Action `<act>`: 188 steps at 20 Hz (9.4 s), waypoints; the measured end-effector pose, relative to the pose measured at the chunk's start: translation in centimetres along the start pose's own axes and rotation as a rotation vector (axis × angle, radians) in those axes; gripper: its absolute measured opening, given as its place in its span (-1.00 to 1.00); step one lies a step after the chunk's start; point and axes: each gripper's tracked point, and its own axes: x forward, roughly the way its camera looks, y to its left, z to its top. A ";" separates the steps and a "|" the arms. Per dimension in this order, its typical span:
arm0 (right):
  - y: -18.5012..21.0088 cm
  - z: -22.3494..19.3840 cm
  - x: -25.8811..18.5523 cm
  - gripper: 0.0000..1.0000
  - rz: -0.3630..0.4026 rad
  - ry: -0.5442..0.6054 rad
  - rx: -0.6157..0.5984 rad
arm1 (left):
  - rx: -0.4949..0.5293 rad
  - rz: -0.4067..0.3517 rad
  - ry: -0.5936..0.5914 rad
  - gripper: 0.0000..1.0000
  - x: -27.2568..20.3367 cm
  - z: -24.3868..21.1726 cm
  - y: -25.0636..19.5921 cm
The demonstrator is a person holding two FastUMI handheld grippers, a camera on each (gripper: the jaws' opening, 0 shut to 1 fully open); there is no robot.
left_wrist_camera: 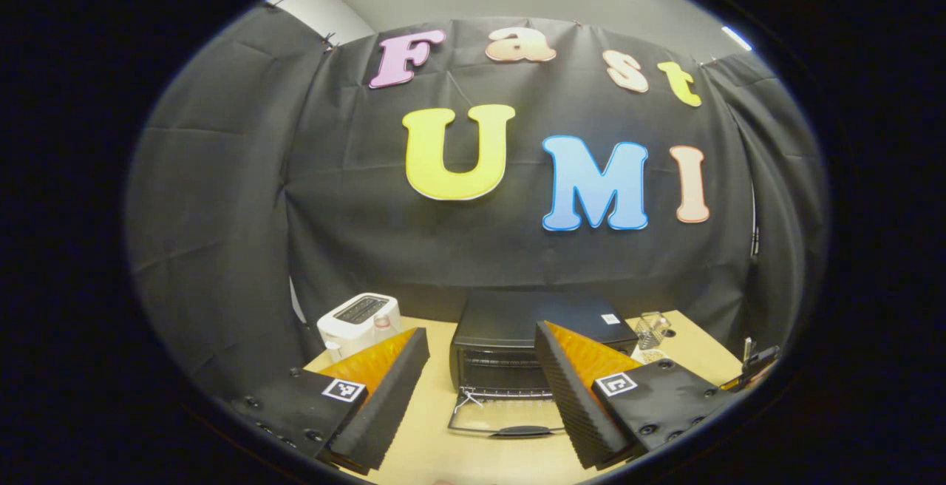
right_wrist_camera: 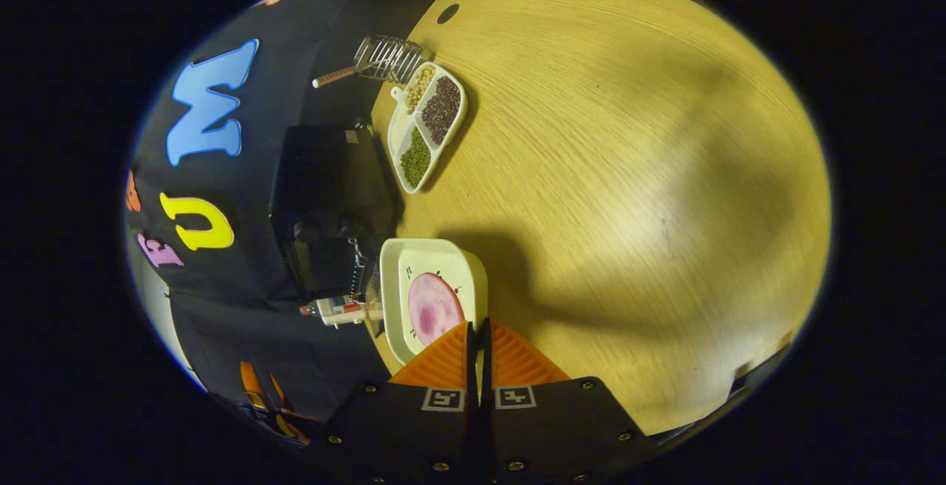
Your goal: Open the electric oven with the left hand, put the food in, and close the electric oven.
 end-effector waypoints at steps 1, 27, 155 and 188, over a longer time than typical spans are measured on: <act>0.8 -0.7 -0.1 -0.99 0.019 -0.004 0.011 | -0.002 -0.004 -0.005 1.00 0.0 0.3 0.1; 18.2 -8.2 11.2 -0.99 0.012 -0.295 0.373 | -0.059 -0.010 -0.037 0.97 -2.6 1.4 9.5; 22.5 2.1 -14.3 0.76 -0.294 -1.056 -0.852 | 0.048 -0.187 0.945 0.89 5.8 -31.6 -8.6; 28.2 2.0 -17.2 0.75 -0.162 -1.055 -1.063 | -0.085 -0.089 -0.031 0.93 0.7 0.3 -8.3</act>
